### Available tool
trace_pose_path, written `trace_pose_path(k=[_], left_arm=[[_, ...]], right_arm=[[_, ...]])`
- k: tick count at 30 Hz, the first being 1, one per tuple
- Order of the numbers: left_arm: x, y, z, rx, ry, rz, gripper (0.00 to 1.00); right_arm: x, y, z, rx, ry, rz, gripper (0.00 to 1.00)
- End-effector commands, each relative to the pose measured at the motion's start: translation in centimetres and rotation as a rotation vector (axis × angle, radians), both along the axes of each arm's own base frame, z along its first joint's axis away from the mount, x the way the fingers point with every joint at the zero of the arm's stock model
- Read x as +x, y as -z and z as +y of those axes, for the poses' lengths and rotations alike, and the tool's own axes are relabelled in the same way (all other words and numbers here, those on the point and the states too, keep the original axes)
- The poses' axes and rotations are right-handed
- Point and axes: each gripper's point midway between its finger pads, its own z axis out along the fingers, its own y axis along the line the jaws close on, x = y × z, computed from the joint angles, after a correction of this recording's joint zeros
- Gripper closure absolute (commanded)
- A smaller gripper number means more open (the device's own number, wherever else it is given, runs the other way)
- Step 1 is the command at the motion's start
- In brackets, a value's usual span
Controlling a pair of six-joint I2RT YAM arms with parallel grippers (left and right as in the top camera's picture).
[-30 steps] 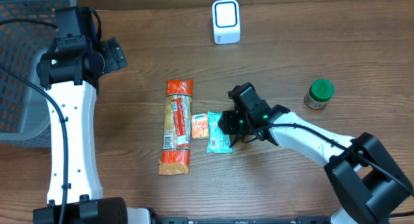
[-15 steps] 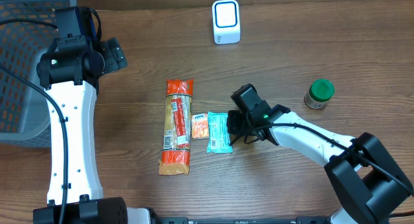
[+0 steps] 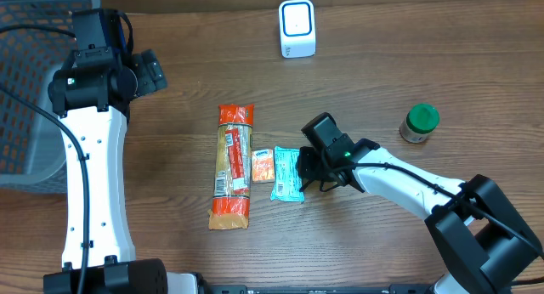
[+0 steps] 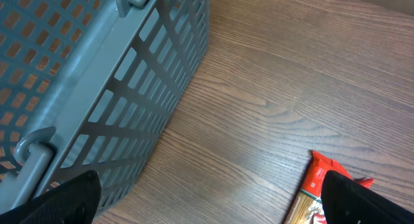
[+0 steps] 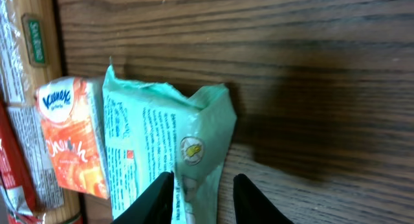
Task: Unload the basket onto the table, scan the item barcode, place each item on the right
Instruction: 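Move the right gripper to the green wipe pack and grasp it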
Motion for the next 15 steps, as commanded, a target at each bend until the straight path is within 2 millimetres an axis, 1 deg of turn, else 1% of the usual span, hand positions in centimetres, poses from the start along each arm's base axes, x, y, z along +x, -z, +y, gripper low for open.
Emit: trace_pose_path(k=[1, 3, 5, 7, 10, 12, 15], left_arm=[[-0.1, -1.31, 0.18, 0.02, 0.0, -0.029, 0.0], [-0.1, -1.31, 0.18, 0.02, 0.0, -0.029, 0.0], [-0.1, -1.31, 0.18, 0.02, 0.0, -0.029, 0.0], [-0.1, -1.31, 0.18, 0.02, 0.0, -0.029, 0.0], [-0.1, -1.31, 0.18, 0.02, 0.0, -0.029, 0.0], [-0.1, -1.31, 0.18, 0.02, 0.0, -0.029, 0.0], [-0.1, -1.31, 0.18, 0.02, 0.0, -0.029, 0.0]], right_arm=[[-0.21, 0.5, -0.09, -0.015, 0.005, 0.004, 0.67], [-0.23, 0.51, -0.1, -0.016, 0.005, 0.004, 0.68], [-0.23, 0.51, -0.1, -0.016, 0.005, 0.004, 0.73], [-0.22, 0.51, -0.1, -0.016, 0.005, 0.004, 0.83], [-0.22, 0.51, -0.12, -0.016, 0.005, 0.004, 0.93], [-0.22, 0.51, -0.12, -0.016, 0.005, 0.004, 0.96], [-0.21, 0.51, -0.12, -0.016, 0.005, 0.004, 0.96]])
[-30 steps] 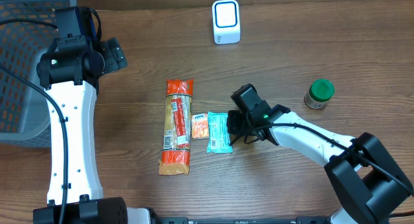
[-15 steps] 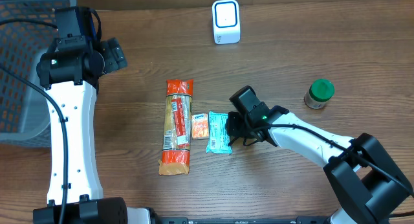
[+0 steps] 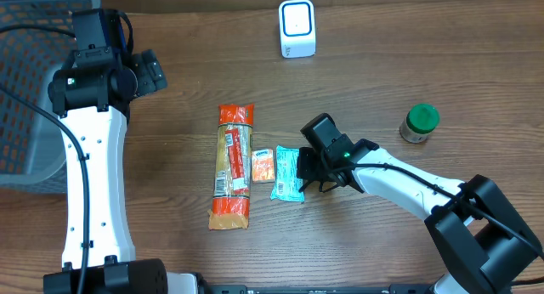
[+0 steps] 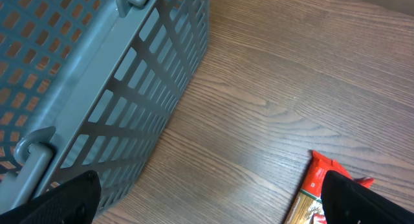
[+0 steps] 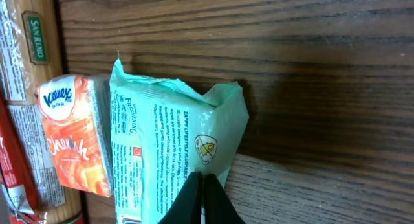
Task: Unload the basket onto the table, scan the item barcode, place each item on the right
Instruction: 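Move the right gripper to the green wipe pack and grasp it, then drag the green wipe pack rightward across the table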
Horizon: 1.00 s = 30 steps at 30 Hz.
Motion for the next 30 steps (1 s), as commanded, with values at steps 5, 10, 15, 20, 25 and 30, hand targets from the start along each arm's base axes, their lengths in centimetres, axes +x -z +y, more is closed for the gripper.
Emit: trace_pose_path(k=[5, 10, 15, 20, 25, 30], left_arm=[[-0.1, -1.3, 0.2, 0.02, -0.001, -0.029, 0.0], [-0.1, -1.3, 0.2, 0.02, -0.001, -0.029, 0.0], [-0.1, -1.3, 0.2, 0.02, -0.001, -0.029, 0.0], [-0.1, -1.3, 0.2, 0.02, -0.001, -0.029, 0.0], [-0.1, -1.3, 0.2, 0.02, -0.001, -0.029, 0.0], [-0.1, -1.3, 0.2, 0.02, -0.001, -0.029, 0.0]], right_arm=[[-0.2, 0.5, -0.1, -0.017, 0.0, 0.002, 0.91], [-0.5, 0.5, 0.3, -0.025, -0.015, -0.01, 0.84], [-0.6, 0.5, 0.5, -0.026, -0.018, -0.015, 0.96], [-0.6, 0.6, 0.1, -0.033, -0.012, -0.007, 0.96], [-0.1, -1.2, -1.7, -0.058, -0.017, -0.011, 0.96], [0.8, -3.4, -6.2, -0.177, 0.004, -0.065, 0.96]])
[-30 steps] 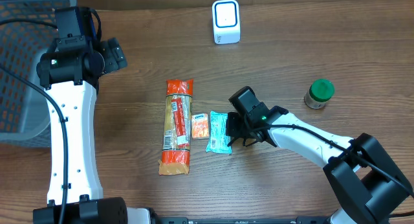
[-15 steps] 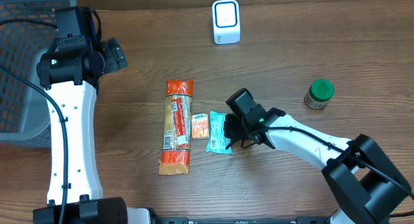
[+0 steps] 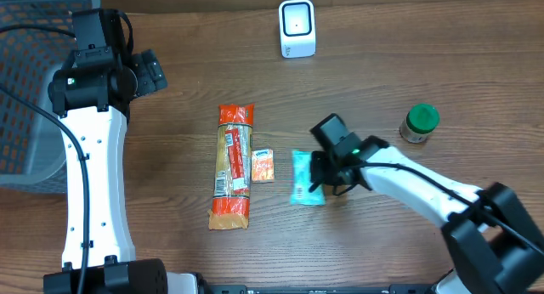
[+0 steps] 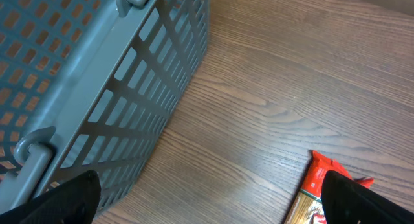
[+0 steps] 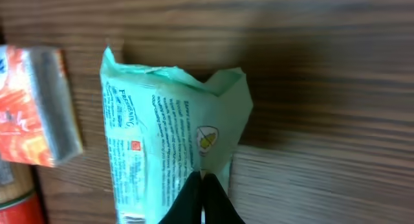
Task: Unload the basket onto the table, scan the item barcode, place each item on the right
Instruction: 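Drag the green wipe pack rightward across the table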
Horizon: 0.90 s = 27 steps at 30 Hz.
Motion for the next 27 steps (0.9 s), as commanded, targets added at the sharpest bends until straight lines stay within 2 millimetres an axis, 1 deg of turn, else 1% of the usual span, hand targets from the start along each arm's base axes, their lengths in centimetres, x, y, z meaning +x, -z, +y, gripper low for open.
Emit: trace_pose_path(k=[1, 2, 3, 6, 8, 13, 15, 18, 19, 22, 24, 26, 27], left_arm=[[-0.1, -1.3, 0.2, 0.02, -0.001, -0.029, 0.0], [-0.1, -1.3, 0.2, 0.02, -0.001, -0.029, 0.0], [-0.1, -1.3, 0.2, 0.02, -0.001, -0.029, 0.0], [-0.1, -1.3, 0.2, 0.02, -0.001, -0.029, 0.0], [-0.1, -1.3, 0.2, 0.02, -0.001, -0.029, 0.0], [-0.1, -1.3, 0.2, 0.02, -0.001, -0.029, 0.0], [-0.1, -1.3, 0.2, 0.02, -0.001, -0.029, 0.0], [-0.1, -1.3, 0.2, 0.02, -0.001, -0.029, 0.0], [-0.1, -1.3, 0.2, 0.02, -0.001, -0.029, 0.0], [-0.1, -1.3, 0.2, 0.02, -0.001, -0.029, 0.0], [-0.1, -1.3, 0.2, 0.02, -0.001, -0.029, 0.0], [-0.1, -1.3, 0.2, 0.02, -0.001, -0.029, 0.0], [-0.1, -1.3, 0.2, 0.02, -0.001, -0.029, 0.0]], right_arm=[[2.4, -3.0, -3.8, -0.099, 0.045, -0.119, 0.96], [2.6, -2.9, -4.7, -0.119, 0.051, -0.116, 0.96], [2.6, -2.9, -5.0, -0.124, 0.032, -0.114, 0.96], [2.8, -2.9, -5.4, -0.103, -0.031, -0.106, 0.96], [2.9, -2.9, -5.7, -0.085, -0.023, -0.095, 0.96], [2.9, -2.9, -6.0, -0.056, -0.009, -0.071, 0.81], [2.6, -2.8, -6.0, -0.051, -0.01, -0.055, 0.79], [2.0, -2.7, -6.1, -0.053, -0.013, -0.03, 0.72], [1.9, -2.6, -6.2, -0.055, -0.014, -0.024, 0.72], [1.4, -2.6, -5.8, -0.032, -0.023, -0.002, 0.73], [1.0, -2.9, -4.8, 0.023, -0.053, 0.017, 0.79], [0.2, -3.4, -3.2, 0.113, -0.11, 0.043, 0.89], [-0.1, -3.7, -2.5, 0.157, -0.14, 0.052, 0.92]])
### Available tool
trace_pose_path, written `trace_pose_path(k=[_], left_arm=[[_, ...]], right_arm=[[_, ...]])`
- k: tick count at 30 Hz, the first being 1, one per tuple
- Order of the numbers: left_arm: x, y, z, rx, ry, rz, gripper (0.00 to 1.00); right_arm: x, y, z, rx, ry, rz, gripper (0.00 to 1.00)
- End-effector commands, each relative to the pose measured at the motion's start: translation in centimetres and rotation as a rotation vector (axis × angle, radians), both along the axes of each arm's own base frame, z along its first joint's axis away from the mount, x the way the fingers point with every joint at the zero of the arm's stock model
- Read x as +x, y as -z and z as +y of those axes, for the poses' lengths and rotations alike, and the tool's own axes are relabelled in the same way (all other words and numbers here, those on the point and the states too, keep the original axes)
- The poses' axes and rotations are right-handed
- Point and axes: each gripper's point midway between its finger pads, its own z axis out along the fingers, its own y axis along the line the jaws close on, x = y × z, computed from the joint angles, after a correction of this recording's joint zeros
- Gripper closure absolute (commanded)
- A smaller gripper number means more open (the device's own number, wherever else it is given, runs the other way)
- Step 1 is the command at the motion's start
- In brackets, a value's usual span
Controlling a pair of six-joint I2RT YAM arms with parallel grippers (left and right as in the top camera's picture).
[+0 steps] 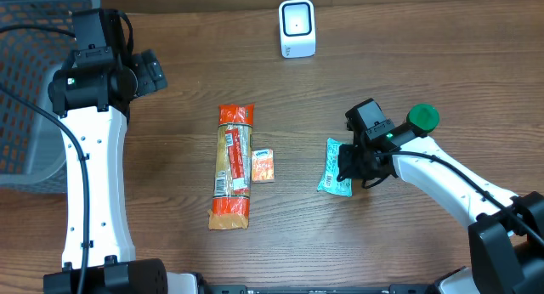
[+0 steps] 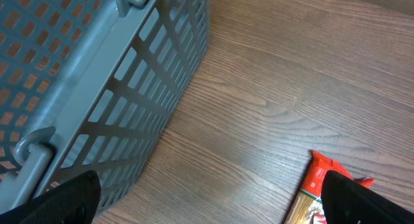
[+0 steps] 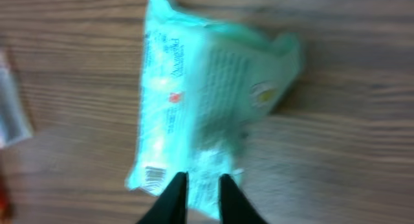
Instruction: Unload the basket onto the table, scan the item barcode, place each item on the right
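The pale green wipes packet lies right of the table's middle, blurred in the right wrist view, with a small barcode at its near left corner. My right gripper stands over the packet's near end with its fingers a little apart, the packet's edge between them. A white scanner stands at the back middle. My left gripper hangs wide open over bare wood beside the basket, holding nothing.
A long red and yellow pasta packet and a small orange tissue pack lie at the table's middle. A green-lidded jar stands close behind the right arm. A grey plastic basket fills the far left.
My right gripper and the green packet have moved further right, toward the jar. The fingers, pinched together before, now stand apart. The left arm has not moved.
My right gripper stood open over the green packet, which lay against the orange tissue pack. Then it was shut on the packet's edge. After that the packet was clear of the tissue pack, and now it lies further right with the fingers parted.
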Motion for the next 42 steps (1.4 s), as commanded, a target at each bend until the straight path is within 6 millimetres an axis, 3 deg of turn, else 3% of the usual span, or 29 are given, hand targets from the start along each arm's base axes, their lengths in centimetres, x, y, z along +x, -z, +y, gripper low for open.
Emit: trace_pose_path(k=[1, 7, 16, 26, 32, 36, 42], left_arm=[[-0.1, -1.3, 0.2, 0.02, -0.001, -0.029, 0.0], [-0.1, -1.3, 0.2, 0.02, -0.001, -0.029, 0.0], [-0.1, -1.3, 0.2, 0.02, -0.001, -0.029, 0.0], [-0.1, -1.3, 0.2, 0.02, -0.001, -0.029, 0.0], [-0.1, -1.3, 0.2, 0.02, -0.001, -0.029, 0.0], [-0.1, -1.3, 0.2, 0.02, -0.001, -0.029, 0.0], [-0.1, -1.3, 0.2, 0.02, -0.001, -0.029, 0.0]], right_arm=[[-0.6, -2.5, 3.3, 0.198, -0.1, 0.011, 0.94], [-0.8, -2.4, 3.8, 0.212, -0.133, 0.003, 0.94], [-1.6, -0.3, 3.4, 0.213, -0.136, 0.0, 0.94], [-1.5, 1.5, -0.3, 0.014, -0.097, -0.01, 0.91], [-1.8, 1.7, -0.7, -0.001, -0.117, -0.004, 0.9], [-1.8, 2.1, -2.9, -0.084, -0.104, 0.008, 0.89], [-1.1, 1.9, -3.8, -0.093, -0.075, 0.004, 0.89]])
